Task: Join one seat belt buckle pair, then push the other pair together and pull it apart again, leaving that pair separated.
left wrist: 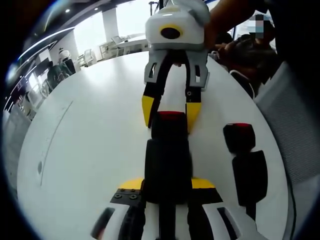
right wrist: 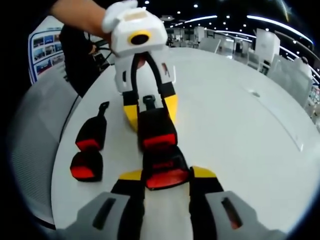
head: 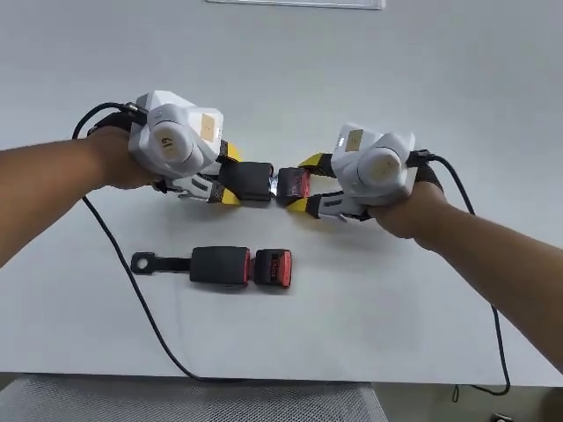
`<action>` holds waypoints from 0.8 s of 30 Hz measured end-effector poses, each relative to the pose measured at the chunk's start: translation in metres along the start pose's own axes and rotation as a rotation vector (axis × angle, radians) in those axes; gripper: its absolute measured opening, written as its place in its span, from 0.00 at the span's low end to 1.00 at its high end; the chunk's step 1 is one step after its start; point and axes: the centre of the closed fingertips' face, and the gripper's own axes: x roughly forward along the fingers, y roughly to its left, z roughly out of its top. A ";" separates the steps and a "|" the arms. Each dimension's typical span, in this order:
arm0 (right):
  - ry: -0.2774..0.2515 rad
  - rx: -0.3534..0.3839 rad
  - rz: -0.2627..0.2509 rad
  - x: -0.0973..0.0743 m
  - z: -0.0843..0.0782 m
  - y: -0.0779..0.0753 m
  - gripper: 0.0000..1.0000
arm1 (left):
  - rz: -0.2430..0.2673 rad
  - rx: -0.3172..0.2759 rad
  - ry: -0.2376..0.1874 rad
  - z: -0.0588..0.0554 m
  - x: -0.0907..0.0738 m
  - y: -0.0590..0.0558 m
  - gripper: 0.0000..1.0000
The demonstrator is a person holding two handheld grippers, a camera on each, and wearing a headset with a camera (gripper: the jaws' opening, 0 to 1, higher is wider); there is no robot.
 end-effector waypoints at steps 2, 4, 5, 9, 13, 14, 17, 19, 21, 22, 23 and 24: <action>0.006 0.000 -0.002 0.000 -0.001 -0.001 0.33 | 0.000 -0.001 0.000 0.000 0.000 0.000 0.33; 0.011 0.001 -0.004 0.001 -0.002 -0.002 0.33 | 0.000 -0.001 -0.001 0.000 0.000 0.000 0.33; 0.014 0.002 -0.006 0.001 -0.002 -0.002 0.33 | 0.000 -0.001 -0.002 0.000 0.000 0.000 0.33; 0.021 0.000 -0.008 0.001 -0.002 -0.004 0.33 | 0.000 0.000 0.001 0.000 0.000 0.000 0.33; 0.033 -0.002 -0.009 0.002 -0.003 -0.005 0.33 | -0.001 0.002 0.004 0.001 0.000 0.000 0.33; 0.037 -0.003 -0.010 0.002 -0.003 -0.005 0.33 | -0.001 0.002 0.005 0.001 0.001 0.000 0.33; 0.043 -0.005 -0.011 0.003 -0.003 -0.006 0.33 | -0.001 0.002 0.007 0.001 0.001 0.000 0.33; 0.048 -0.005 -0.012 0.003 -0.004 -0.006 0.33 | -0.002 0.003 0.010 0.001 0.001 0.000 0.33; 0.054 -0.008 -0.012 0.003 -0.003 -0.006 0.33 | -0.003 0.007 0.009 0.001 0.001 0.000 0.33; 0.057 -0.011 -0.012 0.003 -0.003 -0.006 0.33 | -0.004 0.007 0.010 0.002 0.001 0.000 0.33; 0.064 -0.014 -0.012 0.003 -0.003 -0.006 0.33 | -0.005 0.009 0.013 0.002 0.001 0.000 0.33; 0.068 -0.014 -0.012 0.003 -0.003 -0.006 0.33 | -0.006 0.010 0.014 0.002 0.001 0.000 0.33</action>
